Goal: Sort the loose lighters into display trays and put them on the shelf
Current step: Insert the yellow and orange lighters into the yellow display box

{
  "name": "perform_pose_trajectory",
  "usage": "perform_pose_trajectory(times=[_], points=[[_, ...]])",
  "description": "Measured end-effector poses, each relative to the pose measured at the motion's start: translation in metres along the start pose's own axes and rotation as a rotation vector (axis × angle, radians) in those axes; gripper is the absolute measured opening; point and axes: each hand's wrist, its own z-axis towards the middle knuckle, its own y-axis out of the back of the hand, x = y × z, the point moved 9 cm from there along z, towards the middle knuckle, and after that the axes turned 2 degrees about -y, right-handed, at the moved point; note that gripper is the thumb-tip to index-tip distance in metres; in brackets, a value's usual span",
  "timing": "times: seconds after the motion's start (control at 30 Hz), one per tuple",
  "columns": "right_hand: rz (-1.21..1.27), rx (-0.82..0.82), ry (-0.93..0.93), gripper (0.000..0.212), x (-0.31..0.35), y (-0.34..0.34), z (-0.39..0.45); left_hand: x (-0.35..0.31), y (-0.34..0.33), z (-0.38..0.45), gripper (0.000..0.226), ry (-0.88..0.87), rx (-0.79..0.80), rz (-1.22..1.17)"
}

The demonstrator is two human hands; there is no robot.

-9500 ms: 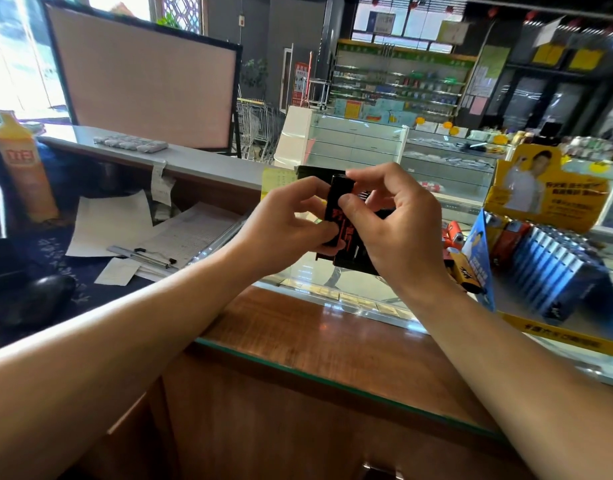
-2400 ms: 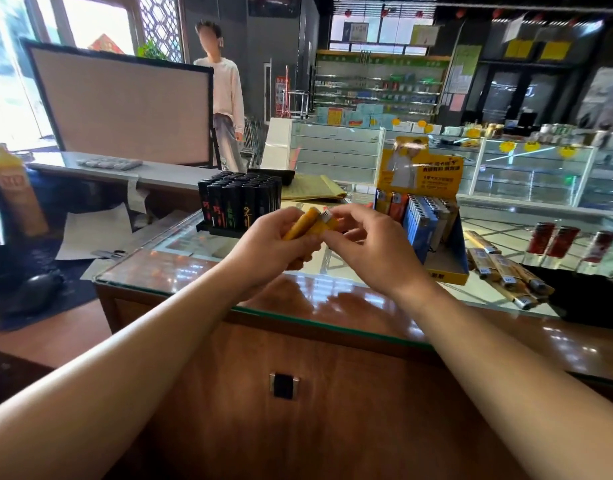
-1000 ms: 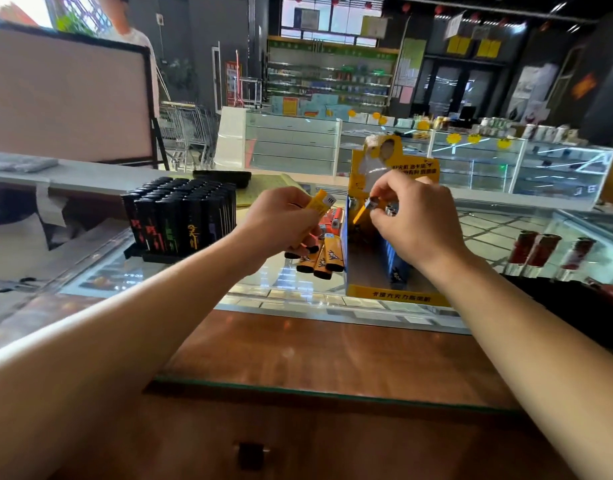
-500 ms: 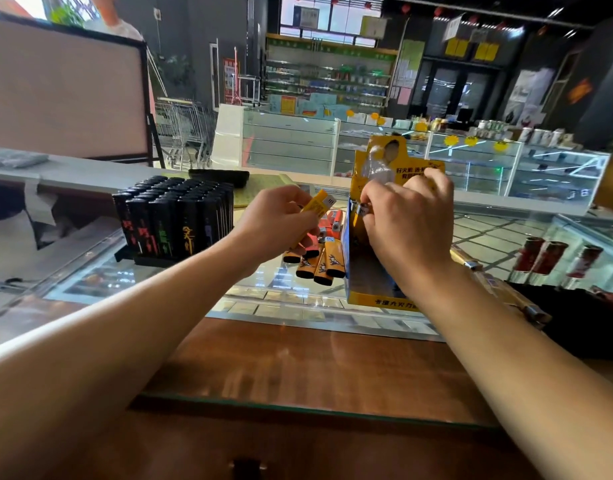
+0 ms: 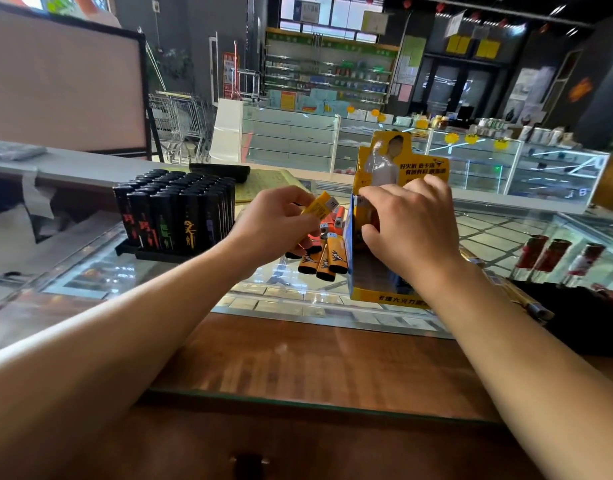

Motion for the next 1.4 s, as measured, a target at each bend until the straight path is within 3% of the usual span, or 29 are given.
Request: perform_pose_trajectory(times=[0.2,0.5,0.77,0.97,1.23,1.4], points=[[0.095,-0.134,-0.058,0.012,-0.009,0.014,0.001,0.001,-0.003,-0.002,0.017,0.000,0.009,0.035],[0.126,-0.227,-0.059,0.011,-0.007,0.018,0.004,0.000,-0.002,0.000,0.016,-0.012,-0.004,0.068],[0.022,-0.110,-0.056,0.011,-0.004,0.003,0.005,0.000,-0.002,0.000,0.016,-0.023,-0.002,0.077],[0.075,-0.027,-0.029,0.028,-0.005,0.001,-0.002,0.001,-0.006,-0.002,0.019,-0.007,0.038,0.021],[0.347,-0.287,0.054,0.029,0.006,0.034,-0.008,-0.010,-0.018,-0.005,0.031,-0.099,0.112,-0.062],[0.487,-0.293,0.145,0.030,0.014,0.039,-0.009,-0.015,-0.021,-0.008,0.022,-0.142,0.120,-0.098]])
